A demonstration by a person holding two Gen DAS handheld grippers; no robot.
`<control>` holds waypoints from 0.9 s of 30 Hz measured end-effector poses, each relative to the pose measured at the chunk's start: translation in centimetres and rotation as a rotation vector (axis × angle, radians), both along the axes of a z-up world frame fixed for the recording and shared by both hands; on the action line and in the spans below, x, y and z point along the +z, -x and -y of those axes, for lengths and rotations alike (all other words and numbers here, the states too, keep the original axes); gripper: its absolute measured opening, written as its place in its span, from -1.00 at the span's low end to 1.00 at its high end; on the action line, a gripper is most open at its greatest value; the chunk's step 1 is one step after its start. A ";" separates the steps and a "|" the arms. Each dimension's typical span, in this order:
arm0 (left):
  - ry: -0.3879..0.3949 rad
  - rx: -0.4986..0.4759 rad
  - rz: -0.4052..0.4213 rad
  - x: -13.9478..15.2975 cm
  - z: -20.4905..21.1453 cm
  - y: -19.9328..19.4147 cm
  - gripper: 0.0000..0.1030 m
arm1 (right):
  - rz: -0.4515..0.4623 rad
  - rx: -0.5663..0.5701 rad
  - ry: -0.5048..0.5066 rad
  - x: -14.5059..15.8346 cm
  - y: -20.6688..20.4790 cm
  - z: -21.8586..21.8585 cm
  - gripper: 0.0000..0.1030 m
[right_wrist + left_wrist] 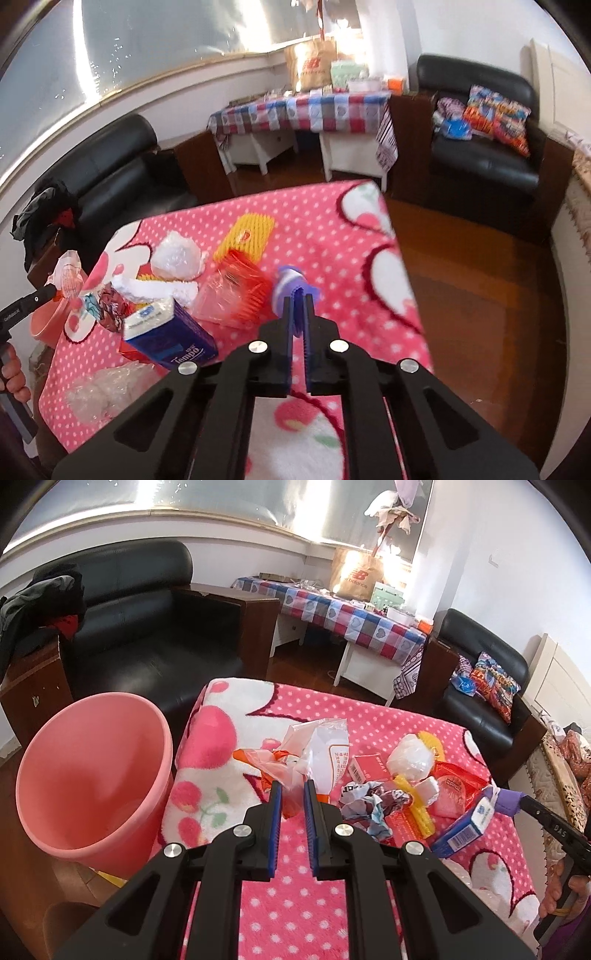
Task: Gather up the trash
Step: 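Grasp the white plastic wrapper with the left gripper while the right gripper grasps the red plastic bag, then carry the white wrapper and red bag in both grippers over the pink bucket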
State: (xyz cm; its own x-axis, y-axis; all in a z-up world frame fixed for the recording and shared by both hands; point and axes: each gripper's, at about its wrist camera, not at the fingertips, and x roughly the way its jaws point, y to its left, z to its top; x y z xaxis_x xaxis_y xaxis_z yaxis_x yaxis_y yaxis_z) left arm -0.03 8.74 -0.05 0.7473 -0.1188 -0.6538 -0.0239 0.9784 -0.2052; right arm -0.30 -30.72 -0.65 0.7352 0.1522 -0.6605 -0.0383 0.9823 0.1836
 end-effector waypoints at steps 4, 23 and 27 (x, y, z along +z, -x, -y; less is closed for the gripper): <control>0.008 -0.006 0.018 0.5 -0.2 0.7 -0.78 | 0.012 0.003 -0.002 1.0 1.1 0.2 -1.00; 0.007 -0.004 0.016 0.9 -0.8 1.9 -0.78 | -0.091 0.037 -0.036 -1.4 -2.4 -1.9 -0.29; -0.003 -0.002 0.008 0.8 -0.6 1.8 -0.78 | -0.097 0.051 -0.011 -2.0 -5.5 -2.9 -0.29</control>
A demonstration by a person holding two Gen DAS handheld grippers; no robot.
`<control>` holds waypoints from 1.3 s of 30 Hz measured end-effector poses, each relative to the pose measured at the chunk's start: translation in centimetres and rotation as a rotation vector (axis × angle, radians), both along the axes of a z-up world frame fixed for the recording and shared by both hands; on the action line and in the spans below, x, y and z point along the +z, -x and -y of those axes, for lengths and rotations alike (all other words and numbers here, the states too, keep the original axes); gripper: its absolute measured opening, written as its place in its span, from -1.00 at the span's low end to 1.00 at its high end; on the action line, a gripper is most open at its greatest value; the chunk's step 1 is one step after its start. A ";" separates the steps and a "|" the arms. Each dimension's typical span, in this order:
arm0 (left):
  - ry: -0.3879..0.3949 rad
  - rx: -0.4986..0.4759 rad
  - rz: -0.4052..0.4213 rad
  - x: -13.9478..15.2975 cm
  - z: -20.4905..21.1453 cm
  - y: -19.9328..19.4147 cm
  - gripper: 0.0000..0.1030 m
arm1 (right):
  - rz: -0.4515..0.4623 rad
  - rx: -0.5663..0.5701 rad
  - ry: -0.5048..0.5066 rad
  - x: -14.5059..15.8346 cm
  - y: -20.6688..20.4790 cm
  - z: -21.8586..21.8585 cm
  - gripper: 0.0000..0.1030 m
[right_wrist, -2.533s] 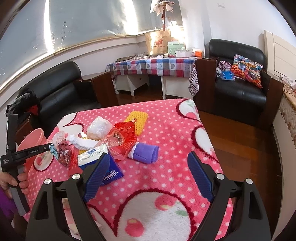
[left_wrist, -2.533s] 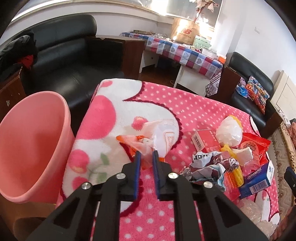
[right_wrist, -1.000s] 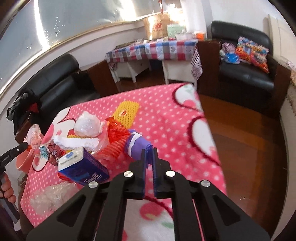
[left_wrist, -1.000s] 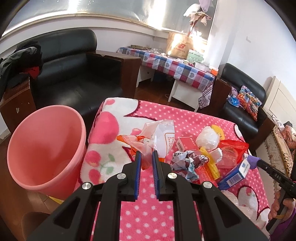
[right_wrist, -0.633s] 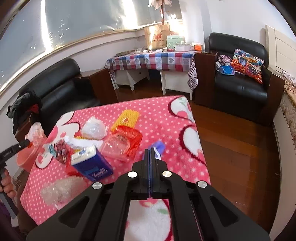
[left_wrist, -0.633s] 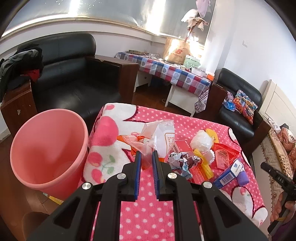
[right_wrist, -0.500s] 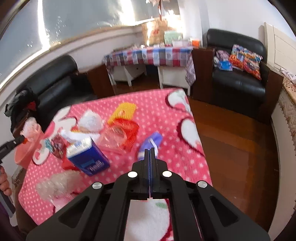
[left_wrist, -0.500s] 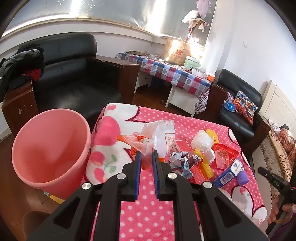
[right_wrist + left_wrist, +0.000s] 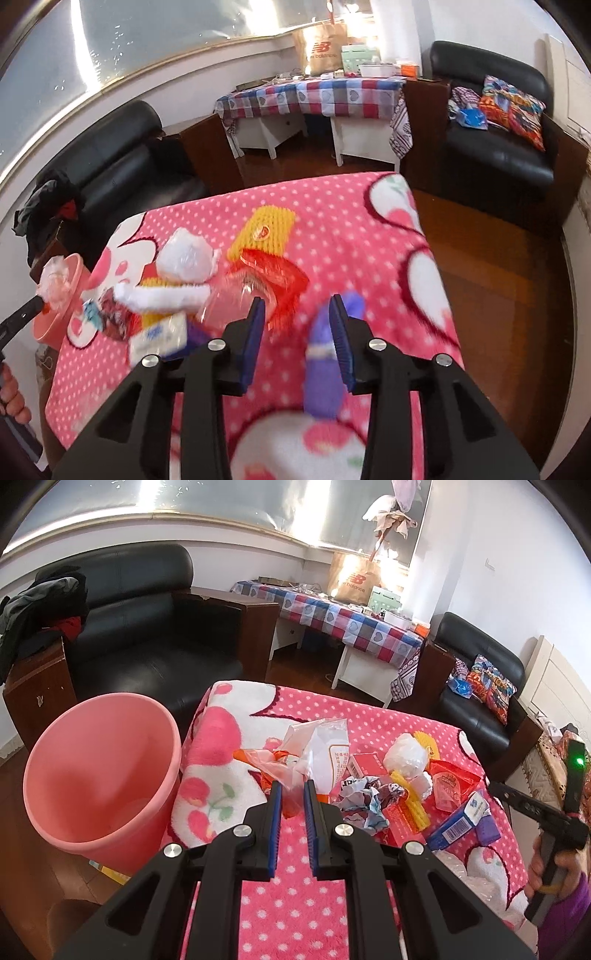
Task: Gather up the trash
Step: 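Carry the white wrapper and red bag in both grippers over the pink bucket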
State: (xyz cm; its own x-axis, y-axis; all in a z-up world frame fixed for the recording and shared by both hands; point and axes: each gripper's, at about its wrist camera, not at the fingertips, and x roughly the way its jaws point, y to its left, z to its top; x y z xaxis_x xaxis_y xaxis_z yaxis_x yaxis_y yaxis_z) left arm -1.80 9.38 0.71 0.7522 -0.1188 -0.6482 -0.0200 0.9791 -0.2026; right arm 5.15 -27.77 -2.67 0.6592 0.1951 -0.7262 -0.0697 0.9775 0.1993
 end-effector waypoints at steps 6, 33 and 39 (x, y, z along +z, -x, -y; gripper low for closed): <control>-0.006 0.008 -0.012 -0.2 0.1 -0.6 -0.78 | -0.045 -0.008 0.002 -1.6 -2.5 -0.4 -0.39; -0.028 0.204 0.129 2.8 -9.0 3.4 -0.78 | 0.325 0.321 -0.011 12.8 2.0 -17.3 -0.84; -0.117 0.285 0.100 1.8 -12.7 4.6 -0.78 | 0.284 0.465 -0.018 11.5 1.7 -26.9 -0.84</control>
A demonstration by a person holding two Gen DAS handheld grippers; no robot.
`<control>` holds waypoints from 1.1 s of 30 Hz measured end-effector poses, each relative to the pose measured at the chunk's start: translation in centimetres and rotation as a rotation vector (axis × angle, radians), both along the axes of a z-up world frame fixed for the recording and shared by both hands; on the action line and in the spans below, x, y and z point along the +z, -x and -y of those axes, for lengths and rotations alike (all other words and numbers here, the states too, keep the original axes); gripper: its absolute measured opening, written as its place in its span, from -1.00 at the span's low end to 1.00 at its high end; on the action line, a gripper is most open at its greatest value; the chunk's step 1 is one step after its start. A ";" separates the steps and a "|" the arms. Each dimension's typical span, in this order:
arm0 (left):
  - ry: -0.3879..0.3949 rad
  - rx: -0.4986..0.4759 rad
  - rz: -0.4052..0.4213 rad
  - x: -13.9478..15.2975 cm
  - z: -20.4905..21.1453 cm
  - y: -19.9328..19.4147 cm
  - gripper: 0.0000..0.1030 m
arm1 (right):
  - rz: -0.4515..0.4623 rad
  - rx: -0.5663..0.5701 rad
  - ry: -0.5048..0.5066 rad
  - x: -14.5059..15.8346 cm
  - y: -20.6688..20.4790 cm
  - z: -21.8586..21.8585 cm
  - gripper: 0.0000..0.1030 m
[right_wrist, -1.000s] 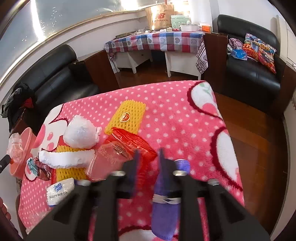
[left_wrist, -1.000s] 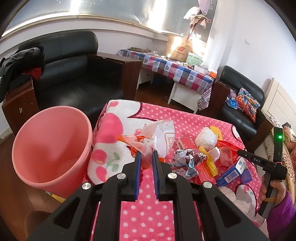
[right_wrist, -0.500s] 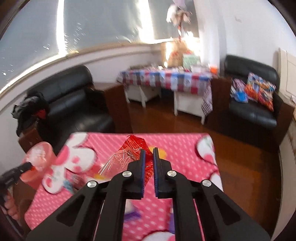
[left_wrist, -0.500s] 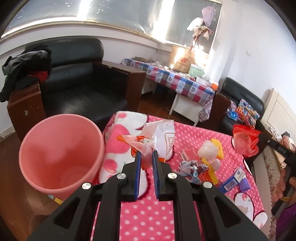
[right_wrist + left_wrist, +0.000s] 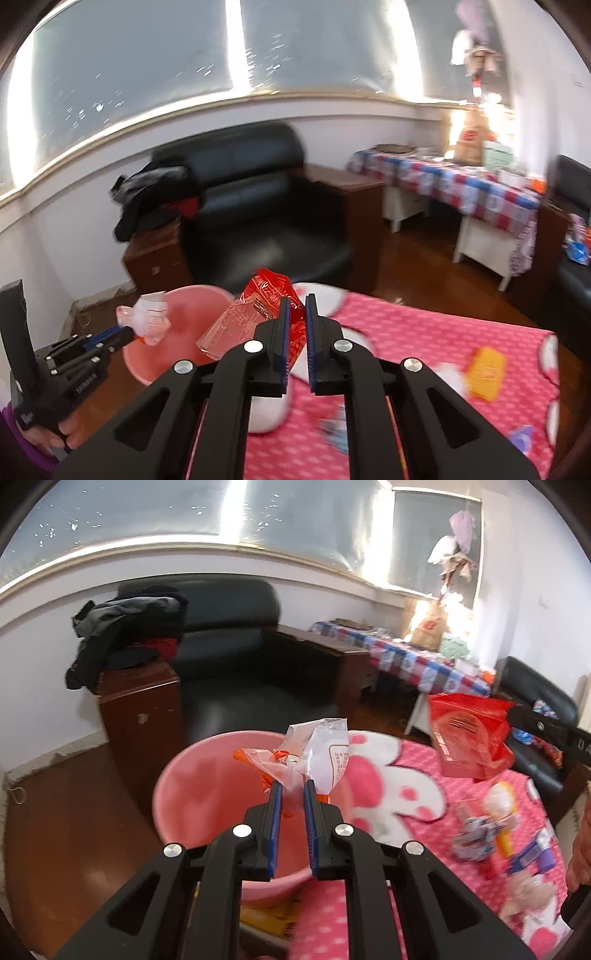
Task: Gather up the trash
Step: 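Carry the white wrapper and red bag in both grippers over the pink bucket, then open both grippers to drop the wrapper and bag into the pink bucket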
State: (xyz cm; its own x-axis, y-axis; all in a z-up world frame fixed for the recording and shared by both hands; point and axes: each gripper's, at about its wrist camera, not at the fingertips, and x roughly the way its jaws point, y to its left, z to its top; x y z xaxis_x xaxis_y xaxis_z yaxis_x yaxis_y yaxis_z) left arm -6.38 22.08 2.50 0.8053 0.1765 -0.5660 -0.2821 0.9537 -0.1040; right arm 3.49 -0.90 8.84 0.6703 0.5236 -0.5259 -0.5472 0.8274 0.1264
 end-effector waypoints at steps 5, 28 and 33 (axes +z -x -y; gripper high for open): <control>-0.019 0.028 -0.052 -1.6 -2.9 -0.2 -0.78 | -0.015 0.078 0.051 -1.3 0.1 -6.7 -0.84; 0.028 -0.007 -0.272 -7.5 -5.5 -3.3 -0.74 | -0.162 0.187 0.241 -9.3 0.0 -15.6 -0.84; 0.043 0.007 -0.262 -7.1 -5.7 -3.0 -0.53 | -0.211 0.200 0.230 -9.7 -0.3 -15.5 -0.84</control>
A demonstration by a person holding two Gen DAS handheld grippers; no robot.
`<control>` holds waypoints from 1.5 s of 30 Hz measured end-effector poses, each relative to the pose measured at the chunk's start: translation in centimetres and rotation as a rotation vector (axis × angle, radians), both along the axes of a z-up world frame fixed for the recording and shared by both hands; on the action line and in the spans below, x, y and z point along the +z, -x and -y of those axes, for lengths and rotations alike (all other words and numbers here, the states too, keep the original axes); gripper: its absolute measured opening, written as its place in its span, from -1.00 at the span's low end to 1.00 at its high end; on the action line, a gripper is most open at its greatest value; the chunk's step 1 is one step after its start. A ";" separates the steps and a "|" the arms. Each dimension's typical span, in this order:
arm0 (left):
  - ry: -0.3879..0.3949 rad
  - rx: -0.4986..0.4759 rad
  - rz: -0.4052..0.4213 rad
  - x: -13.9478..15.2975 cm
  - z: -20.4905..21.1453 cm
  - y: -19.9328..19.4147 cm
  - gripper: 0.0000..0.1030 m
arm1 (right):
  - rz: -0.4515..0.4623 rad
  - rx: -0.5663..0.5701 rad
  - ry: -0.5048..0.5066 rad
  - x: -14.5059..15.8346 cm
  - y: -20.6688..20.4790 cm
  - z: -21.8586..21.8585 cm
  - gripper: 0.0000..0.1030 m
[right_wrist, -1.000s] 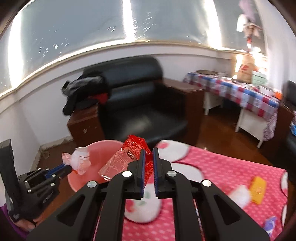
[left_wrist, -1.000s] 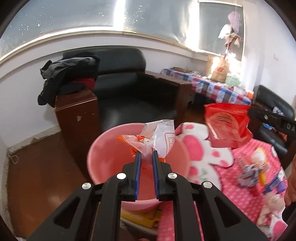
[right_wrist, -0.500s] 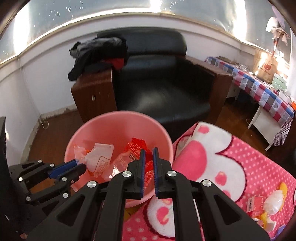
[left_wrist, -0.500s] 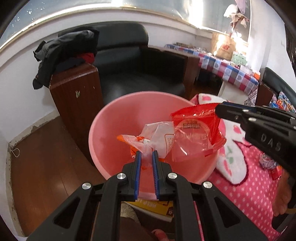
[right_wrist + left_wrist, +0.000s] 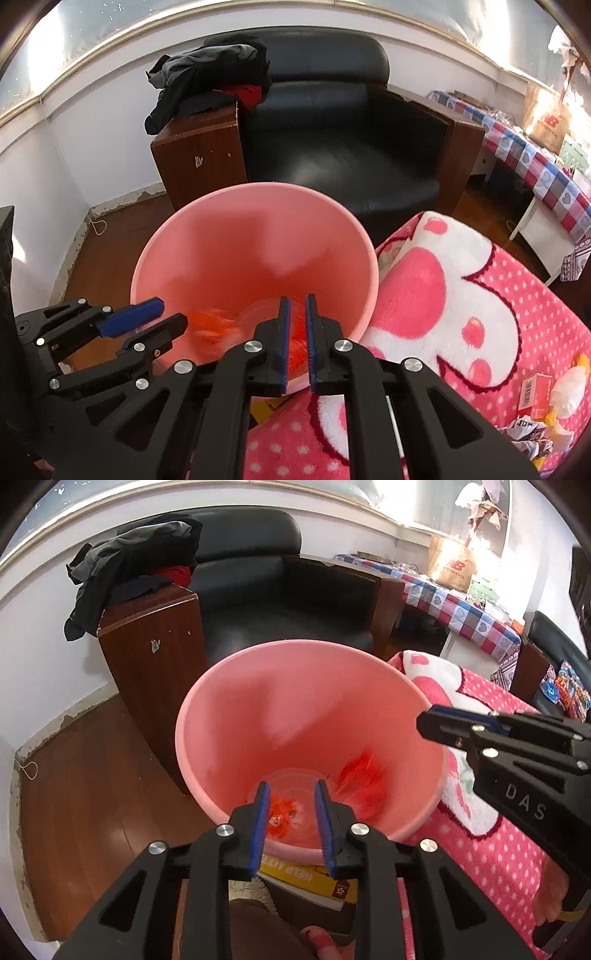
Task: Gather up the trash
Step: 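Open both grippers to drop the wrapper and bag into the pink bucket, then move both open grippers back over the trash on the table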
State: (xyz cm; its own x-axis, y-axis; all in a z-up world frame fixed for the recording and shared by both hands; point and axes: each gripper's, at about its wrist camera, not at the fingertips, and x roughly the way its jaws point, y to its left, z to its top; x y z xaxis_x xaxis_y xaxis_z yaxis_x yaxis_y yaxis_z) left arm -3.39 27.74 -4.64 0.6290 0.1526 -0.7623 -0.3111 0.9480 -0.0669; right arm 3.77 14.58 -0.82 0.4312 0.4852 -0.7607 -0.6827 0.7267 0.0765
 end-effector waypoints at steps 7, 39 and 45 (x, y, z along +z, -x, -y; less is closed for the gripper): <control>0.017 0.017 0.046 1.4 -0.1 0.9 -0.47 | -0.010 -0.014 -0.039 0.9 0.0 1.1 -0.84; 0.063 -0.425 0.216 6.7 18.5 0.6 -0.29 | 0.137 -0.454 -0.106 6.5 3.7 28.7 -0.29; 0.068 -0.510 0.187 5.9 22.3 -0.8 -0.29 | 0.112 -0.498 -0.126 5.0 3.6 31.3 -0.29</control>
State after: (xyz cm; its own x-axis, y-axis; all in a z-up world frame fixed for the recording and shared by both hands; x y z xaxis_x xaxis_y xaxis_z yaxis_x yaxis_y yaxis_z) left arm -2.61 5.46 1.26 0.7360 -0.2531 -0.6279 0.2100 0.9671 -0.1437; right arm 0.14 -16.69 4.23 0.7084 0.2855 -0.6455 -0.2662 0.9551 0.1303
